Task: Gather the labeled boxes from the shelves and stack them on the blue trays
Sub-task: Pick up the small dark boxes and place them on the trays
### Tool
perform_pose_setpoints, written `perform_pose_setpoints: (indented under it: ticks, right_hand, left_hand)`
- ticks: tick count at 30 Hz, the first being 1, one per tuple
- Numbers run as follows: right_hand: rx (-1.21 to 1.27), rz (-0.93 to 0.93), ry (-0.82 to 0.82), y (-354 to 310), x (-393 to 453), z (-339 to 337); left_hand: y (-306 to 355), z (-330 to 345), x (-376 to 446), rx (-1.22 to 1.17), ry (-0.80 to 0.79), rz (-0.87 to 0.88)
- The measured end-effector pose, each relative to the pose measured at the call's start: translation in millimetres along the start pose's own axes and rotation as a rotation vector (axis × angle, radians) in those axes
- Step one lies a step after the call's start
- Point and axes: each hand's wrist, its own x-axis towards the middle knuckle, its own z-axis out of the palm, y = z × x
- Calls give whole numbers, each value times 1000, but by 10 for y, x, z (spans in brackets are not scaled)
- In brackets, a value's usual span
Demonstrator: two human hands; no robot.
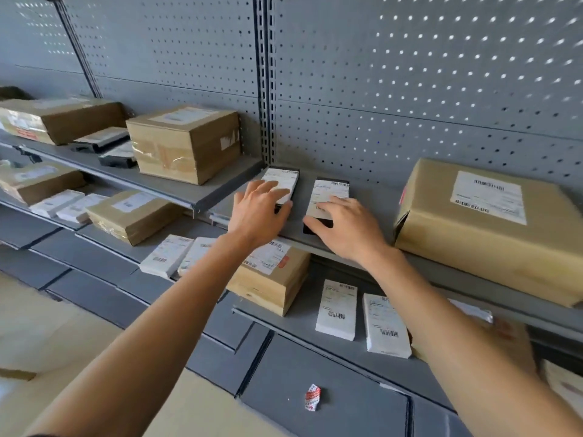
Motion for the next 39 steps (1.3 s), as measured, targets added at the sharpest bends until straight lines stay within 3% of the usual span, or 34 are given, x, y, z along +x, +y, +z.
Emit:
perform_pose_setpoints:
  ticks: [11,22,39]
  right_hand:
    - [-27,187,111,-305,-69,181]
    - [-182,344,189,-590,-172,371]
    - [-175,286,315,-700,-309,358]
  left_hand:
    - [-328,44,51,-121,-33,176]
    - [-501,-33,-41,-103,-62,106]
    - [-651,-148,-173,-259,-70,73]
